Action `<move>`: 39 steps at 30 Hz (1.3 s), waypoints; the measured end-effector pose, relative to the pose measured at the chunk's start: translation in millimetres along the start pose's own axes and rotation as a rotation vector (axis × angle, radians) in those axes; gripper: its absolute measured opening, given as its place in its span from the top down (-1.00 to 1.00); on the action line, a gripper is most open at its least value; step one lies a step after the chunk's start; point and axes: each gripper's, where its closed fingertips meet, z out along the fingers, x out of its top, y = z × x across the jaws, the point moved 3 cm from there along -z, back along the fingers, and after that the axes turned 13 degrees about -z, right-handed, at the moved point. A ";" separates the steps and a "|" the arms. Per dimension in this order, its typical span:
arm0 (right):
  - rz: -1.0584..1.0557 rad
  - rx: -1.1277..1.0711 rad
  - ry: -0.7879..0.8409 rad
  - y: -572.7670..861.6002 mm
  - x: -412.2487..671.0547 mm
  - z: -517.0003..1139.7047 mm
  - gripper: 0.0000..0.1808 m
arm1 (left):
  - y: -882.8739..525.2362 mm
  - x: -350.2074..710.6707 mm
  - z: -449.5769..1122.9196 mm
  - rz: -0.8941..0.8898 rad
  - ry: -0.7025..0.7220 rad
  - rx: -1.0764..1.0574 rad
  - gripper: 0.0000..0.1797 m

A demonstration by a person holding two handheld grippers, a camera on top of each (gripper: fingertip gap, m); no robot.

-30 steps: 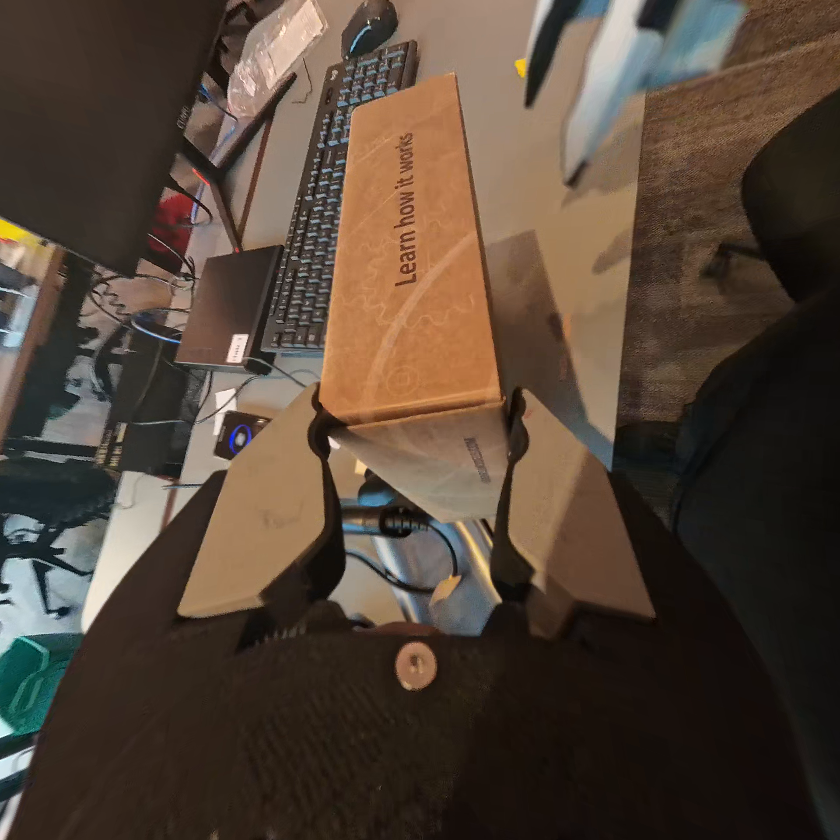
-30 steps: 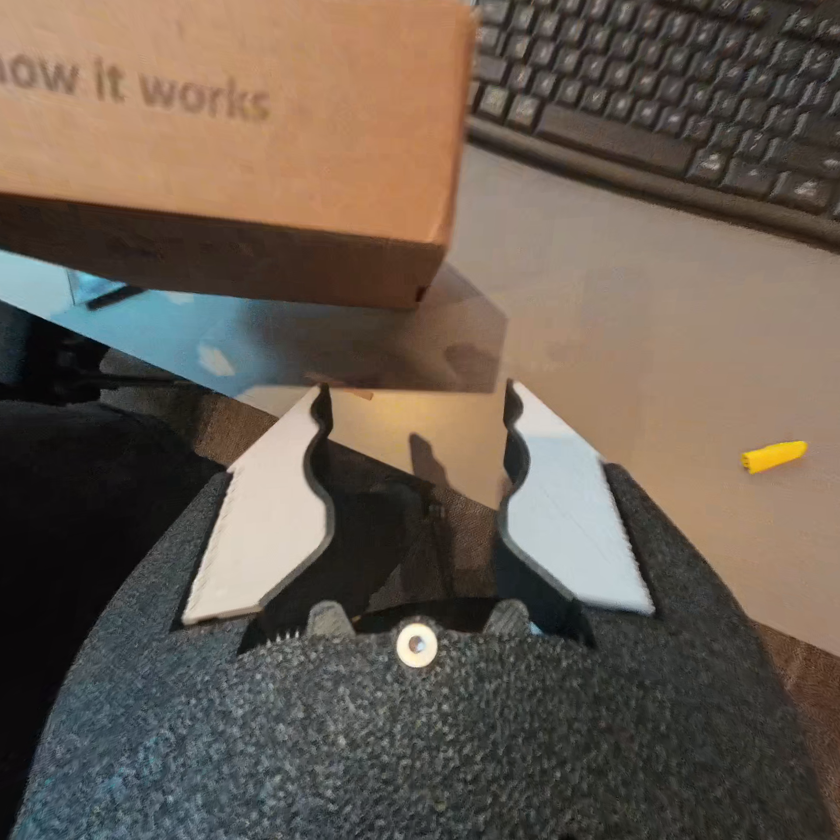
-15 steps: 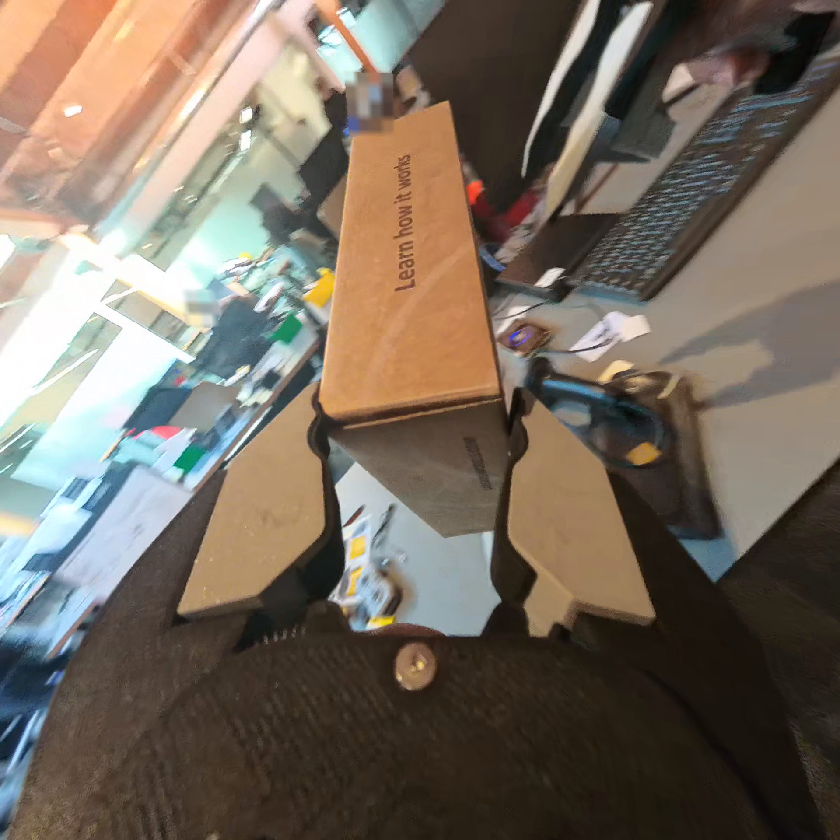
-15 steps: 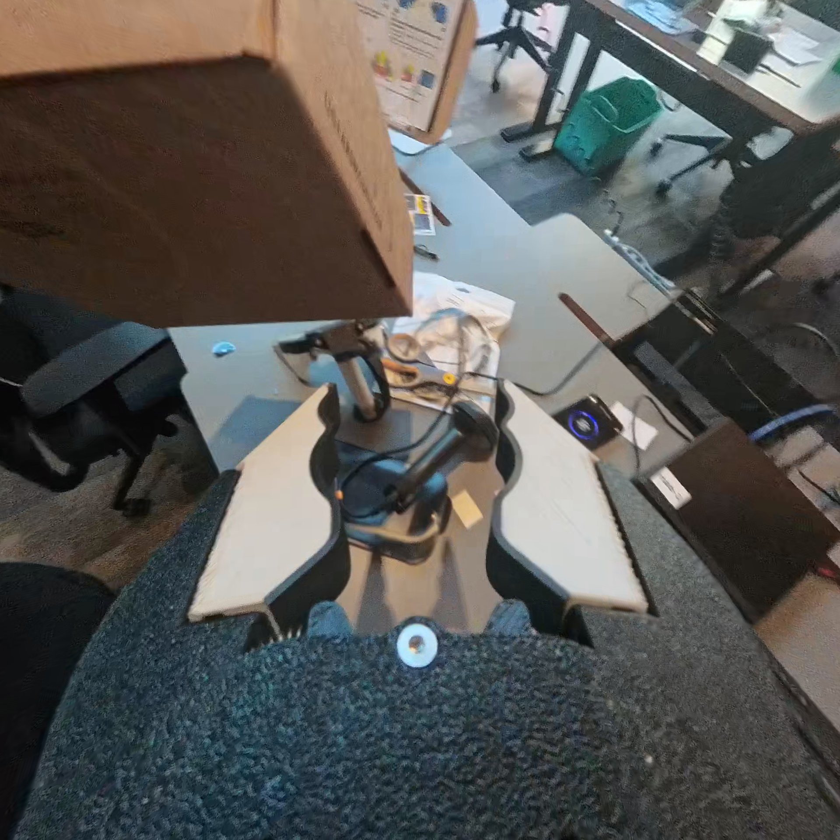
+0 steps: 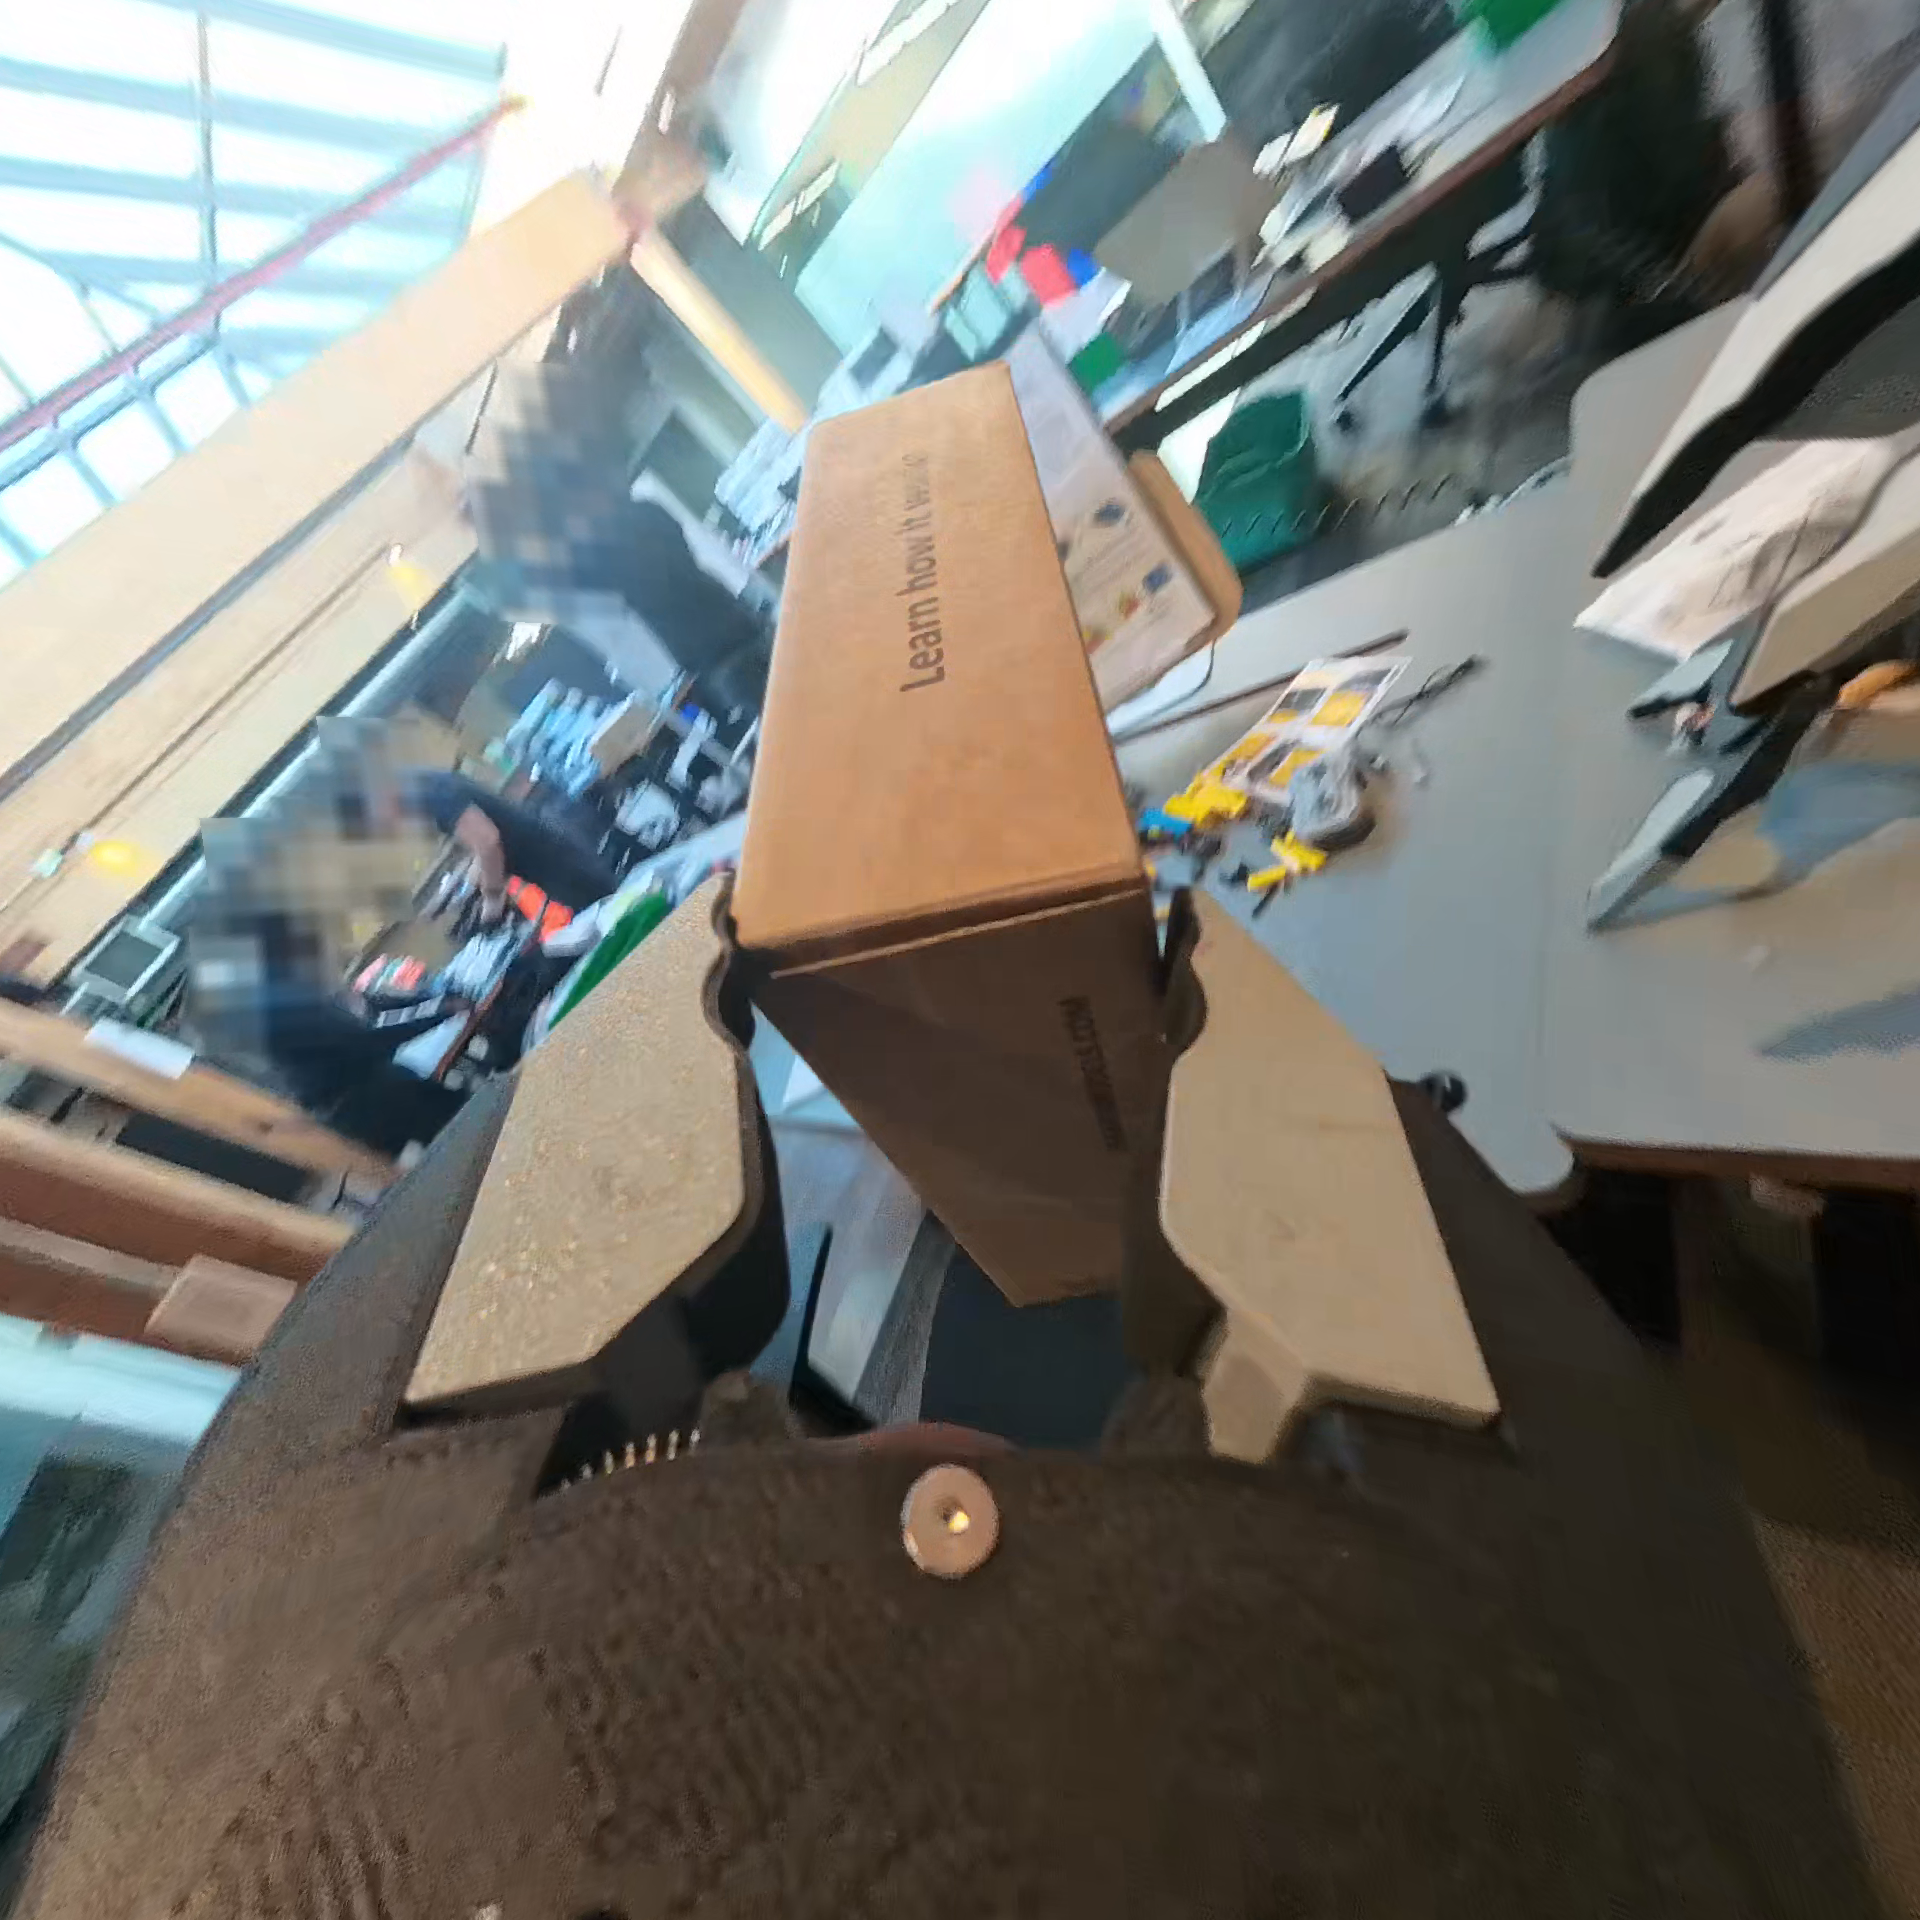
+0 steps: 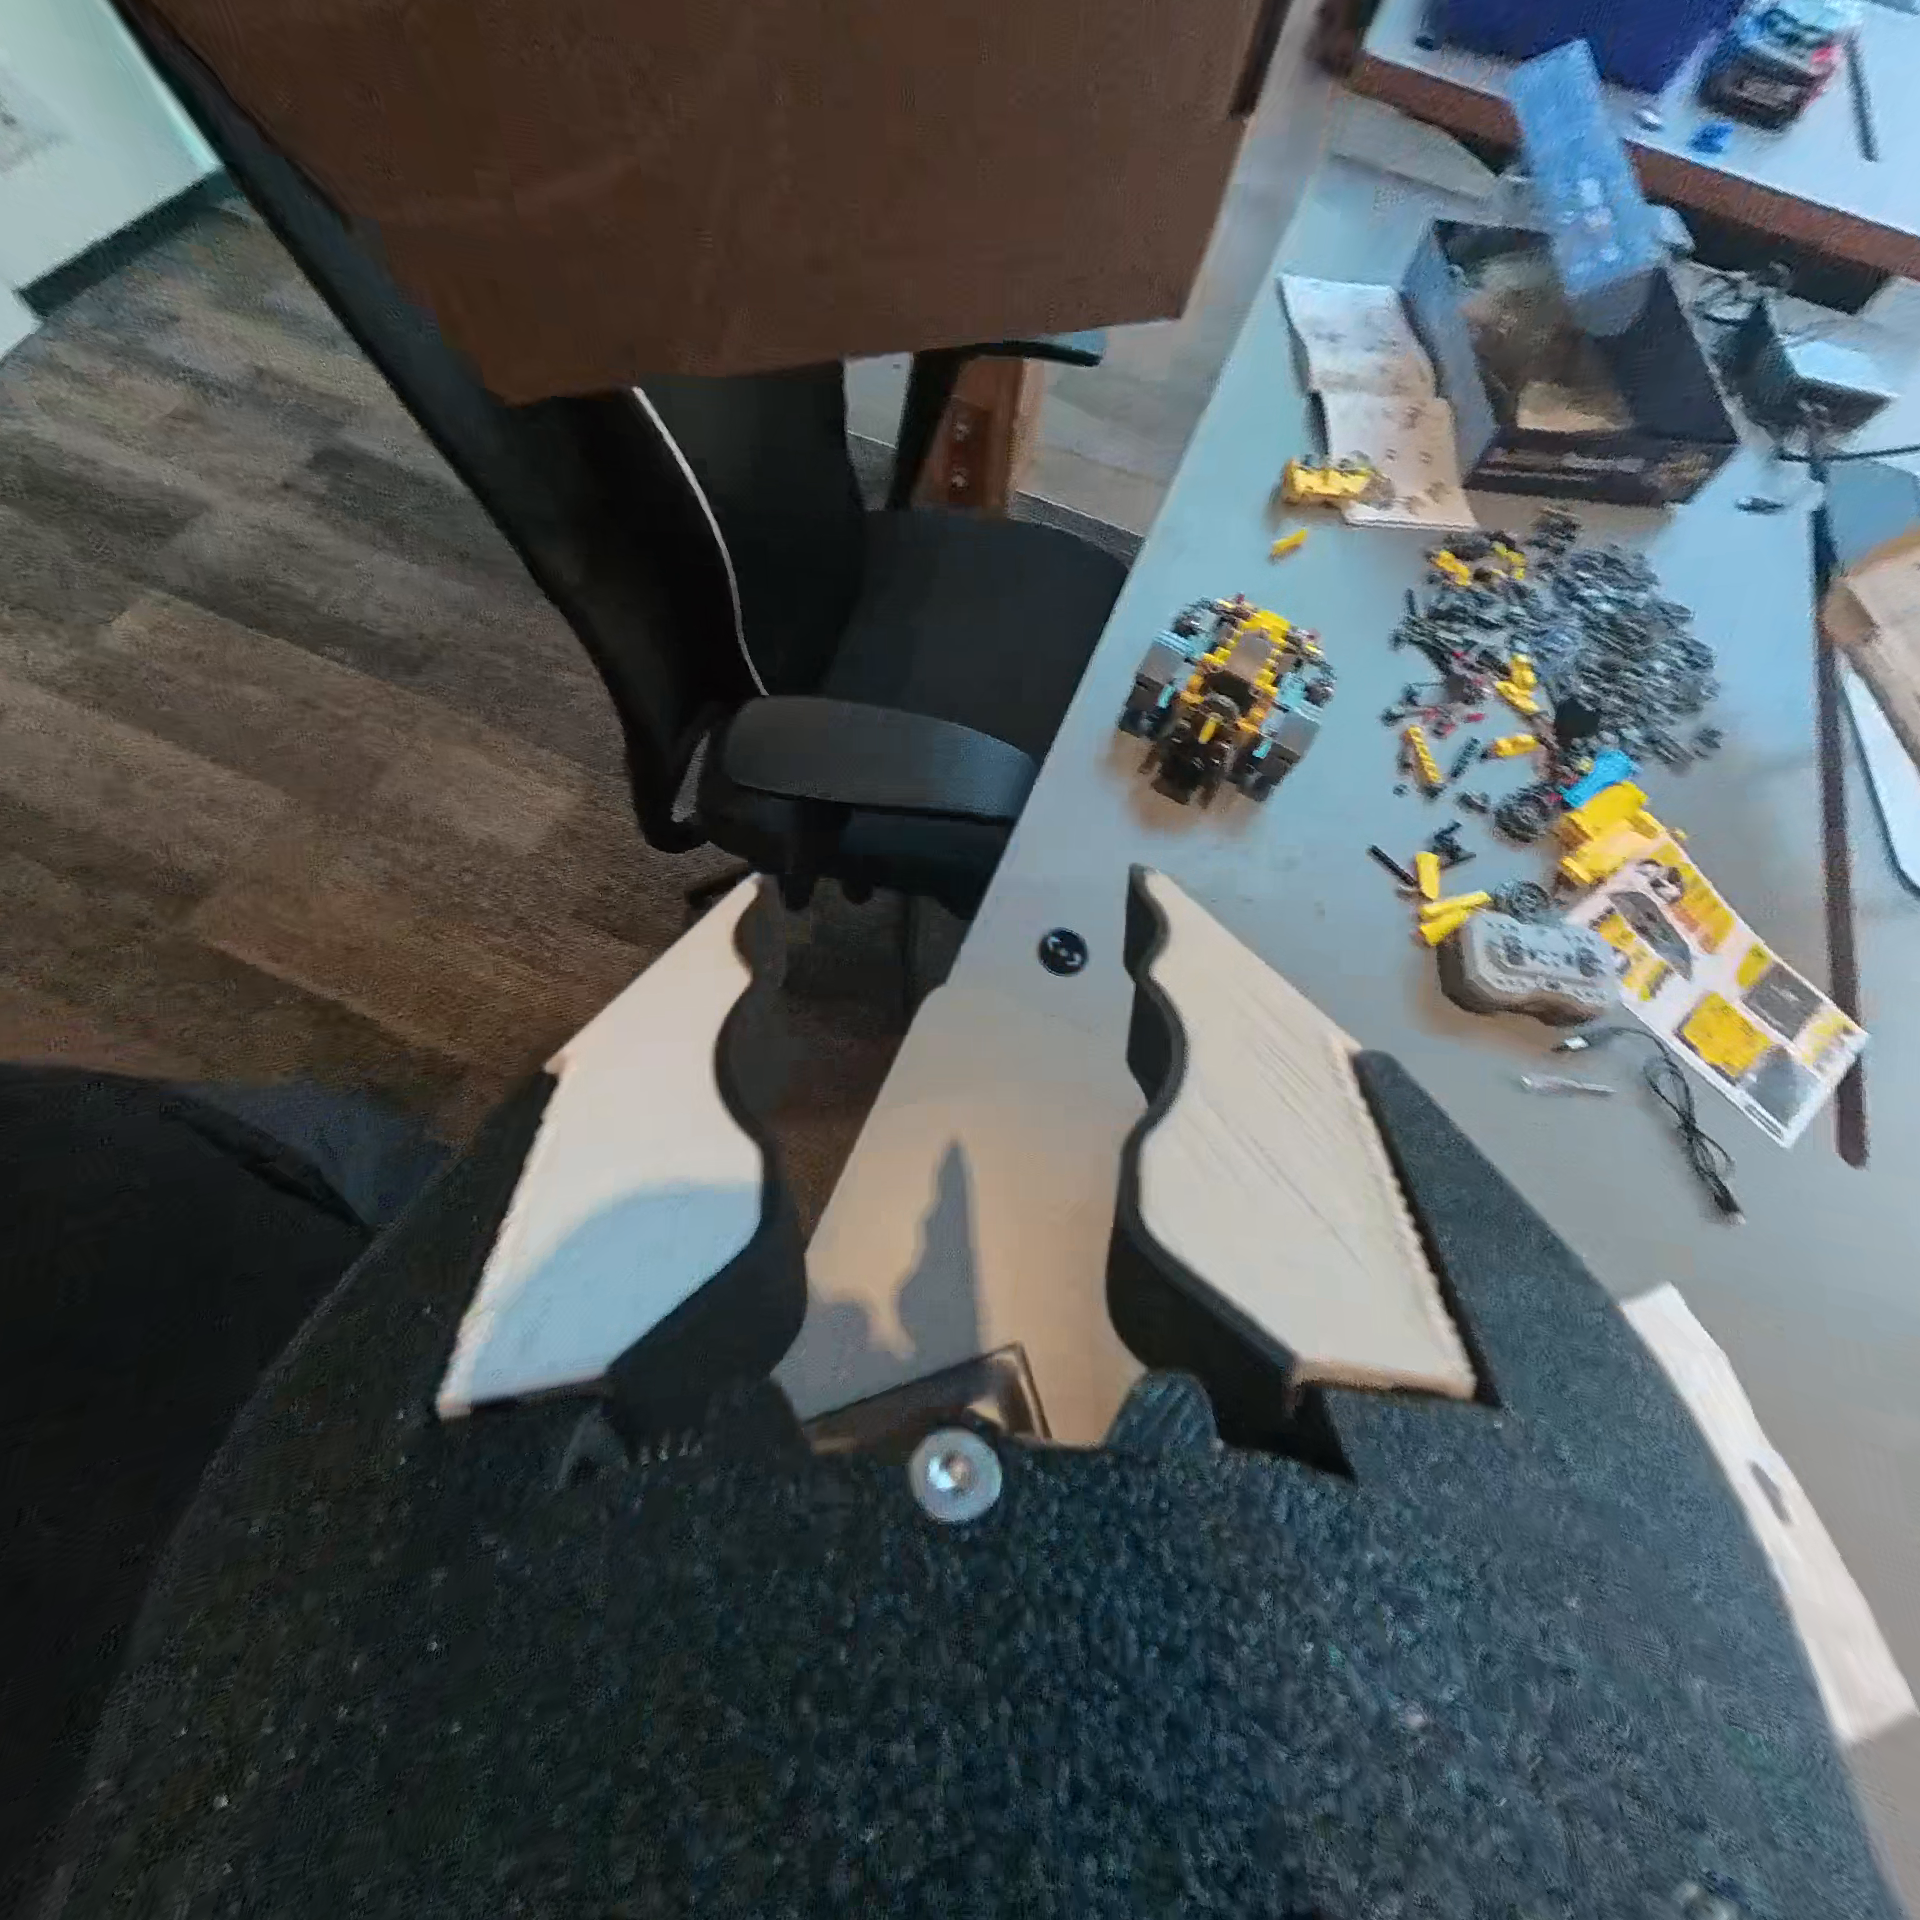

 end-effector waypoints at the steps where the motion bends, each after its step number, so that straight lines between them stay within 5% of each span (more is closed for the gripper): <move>1: -0.009 0.042 0.016 -5.9 2.8 7.9 0.28 | 0.8 -7.1 -10.6 -0.010 -0.038 0.030 0.13; 15: -0.151 0.291 0.067 -64.2 72.5 80.0 0.29 | -23.9 -71.3 -113.3 -0.188 -0.197 0.313 0.15; 20: -0.081 0.295 0.007 -84.4 78.4 110.2 0.28 | -44.9 -123.0 -103.8 -0.283 -0.209 0.200 0.16; 32: 0.132 0.529 -0.042 -140.6 96.6 164.8 0.27 | -97.7 -132.2 -115.6 -0.182 -0.071 0.064 0.16; 39: -0.053 0.728 -0.026 -151.2 155.4 200.6 0.23 | -122.5 -133.1 -150.2 -0.236 -0.093 0.183 0.16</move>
